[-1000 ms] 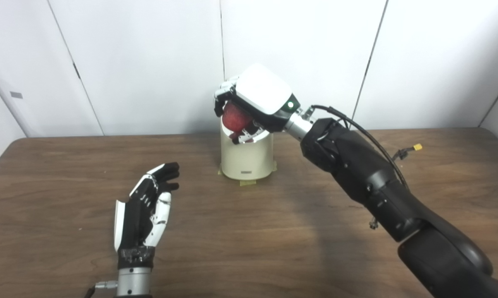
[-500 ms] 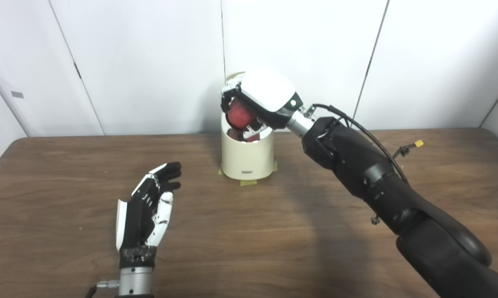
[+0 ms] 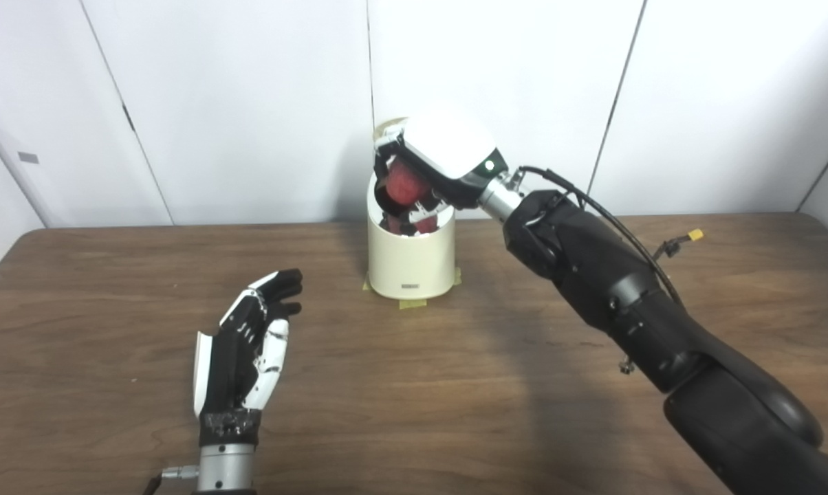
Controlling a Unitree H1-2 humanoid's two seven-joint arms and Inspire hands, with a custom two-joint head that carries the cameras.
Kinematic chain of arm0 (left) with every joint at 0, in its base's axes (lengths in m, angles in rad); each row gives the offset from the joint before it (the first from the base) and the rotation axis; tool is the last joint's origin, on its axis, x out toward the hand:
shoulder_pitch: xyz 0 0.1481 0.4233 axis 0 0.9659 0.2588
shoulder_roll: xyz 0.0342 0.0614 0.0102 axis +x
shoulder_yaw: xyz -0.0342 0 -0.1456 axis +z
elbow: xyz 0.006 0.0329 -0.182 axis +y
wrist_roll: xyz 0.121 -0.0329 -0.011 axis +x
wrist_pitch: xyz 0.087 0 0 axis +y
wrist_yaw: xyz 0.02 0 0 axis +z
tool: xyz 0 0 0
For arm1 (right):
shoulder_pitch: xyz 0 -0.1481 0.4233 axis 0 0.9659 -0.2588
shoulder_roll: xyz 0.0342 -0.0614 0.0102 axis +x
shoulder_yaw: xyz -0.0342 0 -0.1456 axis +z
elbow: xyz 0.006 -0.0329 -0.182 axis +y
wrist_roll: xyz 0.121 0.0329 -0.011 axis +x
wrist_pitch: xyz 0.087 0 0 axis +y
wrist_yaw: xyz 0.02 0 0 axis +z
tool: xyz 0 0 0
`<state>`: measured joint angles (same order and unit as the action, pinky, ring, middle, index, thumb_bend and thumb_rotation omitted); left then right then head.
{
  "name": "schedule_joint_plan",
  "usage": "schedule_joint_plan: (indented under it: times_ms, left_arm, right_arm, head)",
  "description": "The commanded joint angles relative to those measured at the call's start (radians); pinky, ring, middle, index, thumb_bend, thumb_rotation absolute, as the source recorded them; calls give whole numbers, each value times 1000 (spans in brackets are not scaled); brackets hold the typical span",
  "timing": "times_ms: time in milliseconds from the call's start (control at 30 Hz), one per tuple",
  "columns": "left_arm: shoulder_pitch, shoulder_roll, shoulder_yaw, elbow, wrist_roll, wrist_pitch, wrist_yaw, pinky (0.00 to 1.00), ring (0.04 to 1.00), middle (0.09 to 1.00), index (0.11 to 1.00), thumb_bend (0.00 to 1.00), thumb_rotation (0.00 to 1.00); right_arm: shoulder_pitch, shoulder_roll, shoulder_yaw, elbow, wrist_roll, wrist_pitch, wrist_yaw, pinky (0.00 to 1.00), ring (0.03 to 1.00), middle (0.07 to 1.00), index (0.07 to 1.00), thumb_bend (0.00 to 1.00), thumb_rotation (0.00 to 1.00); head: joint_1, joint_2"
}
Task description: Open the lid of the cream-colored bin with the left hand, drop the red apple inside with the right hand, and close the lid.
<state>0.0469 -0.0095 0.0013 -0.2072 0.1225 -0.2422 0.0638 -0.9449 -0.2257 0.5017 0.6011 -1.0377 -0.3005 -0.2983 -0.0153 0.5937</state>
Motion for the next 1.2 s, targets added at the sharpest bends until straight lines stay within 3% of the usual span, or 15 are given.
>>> schedule_joint_plan:
  times_ms: [0, 167, 200, 233, 333, 767, 933, 1033, 1100, 1167]
  left_arm:
    - [-15, -5, -5, -21, 5, -24, 3, 704, 769, 770, 735, 195, 587]
    - [-15, -6, -6, -25, 0, -18, 1, 711, 773, 773, 735, 197, 592]
    - [-15, -5, -6, -24, -1, -20, 0, 712, 773, 773, 736, 196, 593]
    - [-16, -4, -6, -24, -3, -21, -1, 715, 774, 774, 736, 197, 594]
    - [-16, -3, -6, -23, 2, -24, 0, 719, 775, 775, 737, 196, 598]
    - [-16, -2, -7, -24, -5, -22, -4, 725, 780, 778, 738, 201, 616]
    - [-16, -5, -7, -29, 6, -14, 0, 714, 777, 777, 737, 199, 615]
    - [-16, -5, -7, -28, 8, -18, 2, 707, 772, 772, 734, 192, 611]
    - [-15, -6, -6, -29, 7, -16, 3, 702, 769, 770, 732, 191, 609]
    - [-14, -6, -5, -30, 2, -16, 3, 702, 768, 770, 732, 189, 607]
  right_arm:
    - [-50, -20, -21, -33, 22, 11, -14, 458, 552, 616, 489, 519, 153]
    - [-48, -23, -19, -33, 24, 5, -17, 466, 561, 624, 490, 521, 154]
    - [-48, -23, -20, -33, 27, 2, -17, 469, 562, 625, 529, 670, 199]
    - [-47, -22, -21, -33, 30, 0, -16, 469, 562, 625, 550, 751, 223]
    - [-45, -22, -21, -37, 35, 1, -13, 461, 559, 627, 567, 842, 255]
    - [-40, -23, -25, -51, 57, 1, 6, 467, 558, 618, 559, 877, 275]
    - [-41, -23, -26, -42, 54, -16, -27, 460, 548, 608, 551, 887, 265]
    - [-33, -17, -34, -26, 36, -46, -160, 404, 488, 548, 501, 843, 255]
    - [-17, -7, -58, -34, 57, -60, -223, 324, 410, 478, 482, 586, 176]
    - [-1, 4, -81, -52, 77, -62, -253, 267, 350, 430, 475, 531, 164]
  head:
    - [0, 1]
    - [-1, 1]
    - [-1, 1]
    - [-2, 1]
    - [-1, 1]
    - [-2, 3]
    - [-2, 3]
    - [-1, 6]
    - [-1, 6]
    - [-1, 7]
